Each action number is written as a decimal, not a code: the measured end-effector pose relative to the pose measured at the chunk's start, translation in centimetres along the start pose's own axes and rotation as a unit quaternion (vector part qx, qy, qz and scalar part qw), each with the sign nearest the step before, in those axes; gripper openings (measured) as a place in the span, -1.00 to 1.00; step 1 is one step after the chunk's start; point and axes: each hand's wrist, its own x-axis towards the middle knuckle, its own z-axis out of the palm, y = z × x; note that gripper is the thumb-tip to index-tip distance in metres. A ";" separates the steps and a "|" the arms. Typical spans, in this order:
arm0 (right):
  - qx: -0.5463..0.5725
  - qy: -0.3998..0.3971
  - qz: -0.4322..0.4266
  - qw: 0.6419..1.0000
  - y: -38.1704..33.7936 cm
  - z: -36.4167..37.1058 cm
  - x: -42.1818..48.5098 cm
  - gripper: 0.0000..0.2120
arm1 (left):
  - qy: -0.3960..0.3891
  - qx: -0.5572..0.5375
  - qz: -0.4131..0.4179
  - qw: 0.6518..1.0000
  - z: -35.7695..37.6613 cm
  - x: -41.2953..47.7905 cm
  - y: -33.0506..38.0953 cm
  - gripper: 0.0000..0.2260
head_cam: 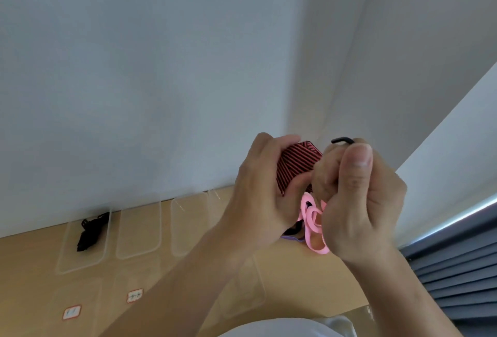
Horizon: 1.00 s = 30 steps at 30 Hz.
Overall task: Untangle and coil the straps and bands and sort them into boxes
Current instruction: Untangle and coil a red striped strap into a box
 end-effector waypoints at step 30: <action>-0.215 -0.059 -0.013 0.975 -0.1 -0.8 0.8 -0.62 | 0.130 -0.104 -0.025 0.986 -2.5 0.5 1.6 -0.68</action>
